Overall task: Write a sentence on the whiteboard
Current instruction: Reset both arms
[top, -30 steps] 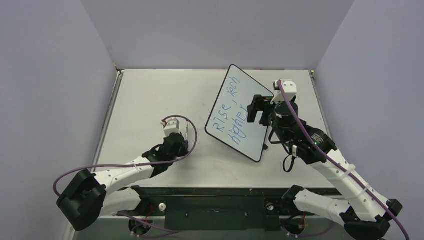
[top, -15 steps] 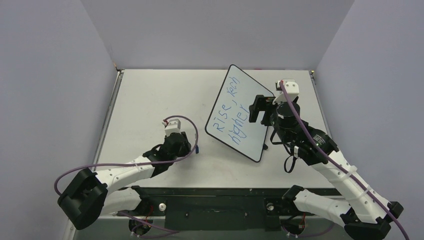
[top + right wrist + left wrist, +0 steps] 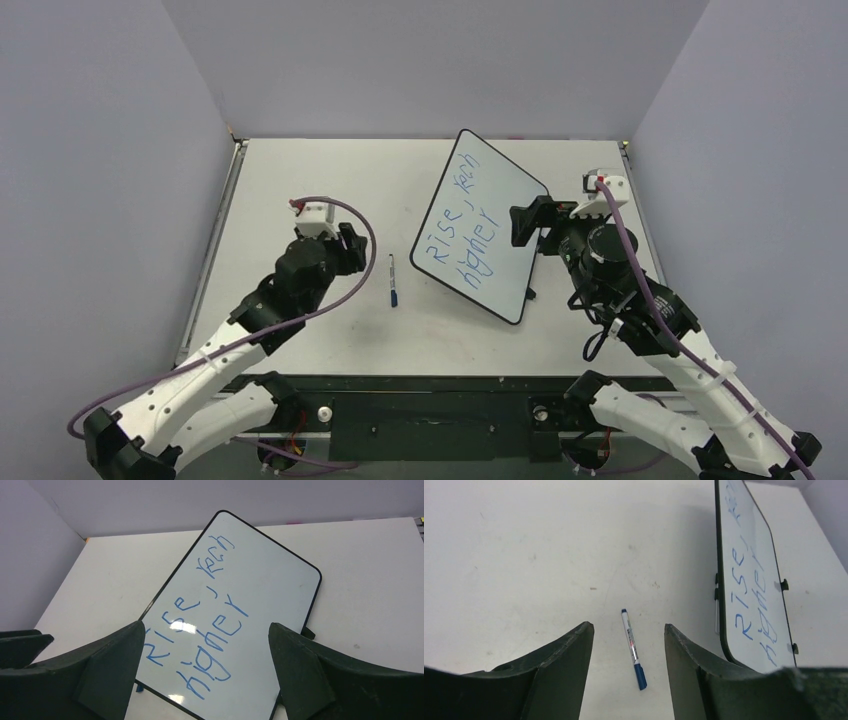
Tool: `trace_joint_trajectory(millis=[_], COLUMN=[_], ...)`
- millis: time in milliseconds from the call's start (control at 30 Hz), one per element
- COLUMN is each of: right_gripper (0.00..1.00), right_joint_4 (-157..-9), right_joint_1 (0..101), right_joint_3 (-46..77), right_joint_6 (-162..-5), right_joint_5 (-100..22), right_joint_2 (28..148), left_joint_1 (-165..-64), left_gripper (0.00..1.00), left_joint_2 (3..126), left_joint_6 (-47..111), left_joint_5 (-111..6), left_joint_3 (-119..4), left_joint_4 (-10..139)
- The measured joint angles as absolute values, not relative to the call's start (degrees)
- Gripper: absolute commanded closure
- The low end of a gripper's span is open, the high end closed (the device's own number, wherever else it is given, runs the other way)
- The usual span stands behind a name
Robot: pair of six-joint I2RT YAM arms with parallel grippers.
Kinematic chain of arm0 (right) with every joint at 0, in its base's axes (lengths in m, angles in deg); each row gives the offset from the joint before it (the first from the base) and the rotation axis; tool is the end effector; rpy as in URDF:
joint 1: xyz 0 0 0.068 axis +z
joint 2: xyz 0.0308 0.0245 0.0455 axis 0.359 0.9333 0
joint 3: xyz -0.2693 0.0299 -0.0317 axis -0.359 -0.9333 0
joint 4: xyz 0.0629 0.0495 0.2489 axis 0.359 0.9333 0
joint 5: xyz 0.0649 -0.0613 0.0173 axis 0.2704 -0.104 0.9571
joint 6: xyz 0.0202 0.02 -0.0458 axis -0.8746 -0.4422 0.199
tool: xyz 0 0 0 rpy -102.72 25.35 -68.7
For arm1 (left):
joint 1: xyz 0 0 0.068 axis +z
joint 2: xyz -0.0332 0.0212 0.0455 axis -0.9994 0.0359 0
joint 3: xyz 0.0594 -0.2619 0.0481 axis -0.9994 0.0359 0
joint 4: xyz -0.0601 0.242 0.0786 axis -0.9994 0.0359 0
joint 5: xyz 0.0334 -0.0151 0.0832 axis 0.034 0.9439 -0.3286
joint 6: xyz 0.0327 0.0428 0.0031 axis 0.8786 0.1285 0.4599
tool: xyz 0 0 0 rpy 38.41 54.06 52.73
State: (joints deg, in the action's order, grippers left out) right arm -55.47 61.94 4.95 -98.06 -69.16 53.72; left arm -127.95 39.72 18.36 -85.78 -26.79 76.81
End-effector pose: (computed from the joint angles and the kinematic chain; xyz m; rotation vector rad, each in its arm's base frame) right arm 0.1289 0.0937 0.4205 -0.0060 1.7560 0.4564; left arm 0.1650 -0.1189 0.3048 -0.0594 1.8857 -0.3758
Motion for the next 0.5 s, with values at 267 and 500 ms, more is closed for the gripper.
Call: trace_joint_trajectory(millis=[267,500], right_gripper=[0.07,0.06], right_joint_4=[-61.83,-64.27], right_joint_1=[61.94,61.94], right_joint_3=[-2.24,-7.91], right_joint_6=[-97.97,-98.45], right_joint_5=[-69.40,-72.08], right_joint_2=[48.11,43.93], left_joint_1=[-127.49,-125.46], left_gripper=[0.48,0.46], left_joint_2=[32.46,30.65], left_joint_6=[31.89,44.37], left_joint_5=[-94.70,-99.42], left_joint_3=[-32.76,-31.56], left_joint_4=[78.21,73.55])
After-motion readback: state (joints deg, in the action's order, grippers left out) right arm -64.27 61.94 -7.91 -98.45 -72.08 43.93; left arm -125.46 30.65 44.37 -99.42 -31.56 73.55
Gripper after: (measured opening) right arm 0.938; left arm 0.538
